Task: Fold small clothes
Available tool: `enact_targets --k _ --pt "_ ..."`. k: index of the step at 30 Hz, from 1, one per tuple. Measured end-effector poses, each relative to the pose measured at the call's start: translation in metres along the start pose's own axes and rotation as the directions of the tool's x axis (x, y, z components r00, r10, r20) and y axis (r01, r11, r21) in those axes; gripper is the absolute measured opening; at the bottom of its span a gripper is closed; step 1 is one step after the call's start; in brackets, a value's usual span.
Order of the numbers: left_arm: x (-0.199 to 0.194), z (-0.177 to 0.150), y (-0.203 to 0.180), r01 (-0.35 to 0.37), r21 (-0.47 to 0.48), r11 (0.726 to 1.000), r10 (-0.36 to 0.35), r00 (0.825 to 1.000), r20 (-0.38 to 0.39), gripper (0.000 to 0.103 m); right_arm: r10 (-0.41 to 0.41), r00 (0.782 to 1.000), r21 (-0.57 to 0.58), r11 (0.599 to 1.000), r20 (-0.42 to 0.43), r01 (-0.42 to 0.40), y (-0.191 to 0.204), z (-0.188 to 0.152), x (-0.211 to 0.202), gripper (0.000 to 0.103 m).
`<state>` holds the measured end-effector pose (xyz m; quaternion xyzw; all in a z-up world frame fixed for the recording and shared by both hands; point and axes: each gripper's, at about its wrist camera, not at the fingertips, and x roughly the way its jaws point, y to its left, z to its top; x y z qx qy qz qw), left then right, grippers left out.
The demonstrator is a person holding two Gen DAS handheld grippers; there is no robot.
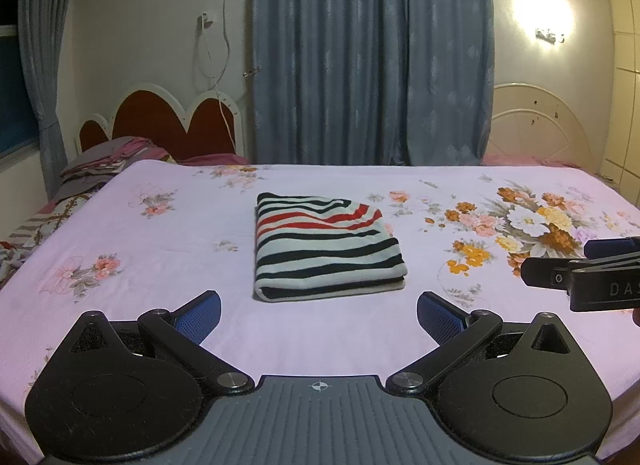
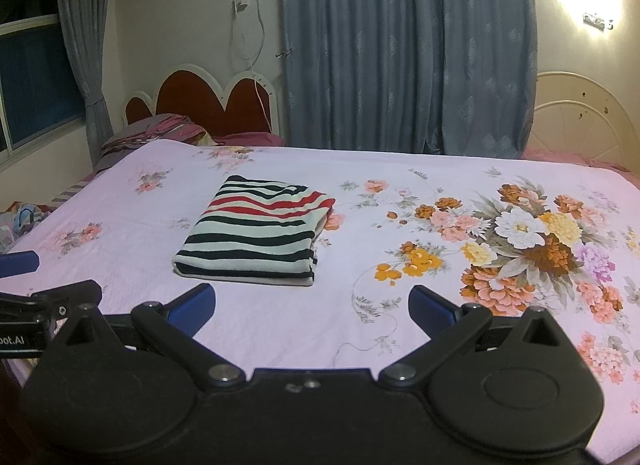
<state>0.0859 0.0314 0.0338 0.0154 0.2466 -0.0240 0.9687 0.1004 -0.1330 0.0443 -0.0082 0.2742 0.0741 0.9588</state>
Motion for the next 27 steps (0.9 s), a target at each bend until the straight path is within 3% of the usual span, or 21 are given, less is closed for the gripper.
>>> enact_targets --k 27 --pt "0.0051 0.0047 0.0035 -0.011 -0.008 1.0 0.011 1.0 0.023 0.103 0.035 0.999 -0.026 0.999 -0.011 -0.035 0.0036 0.0043 0.0047 0.102"
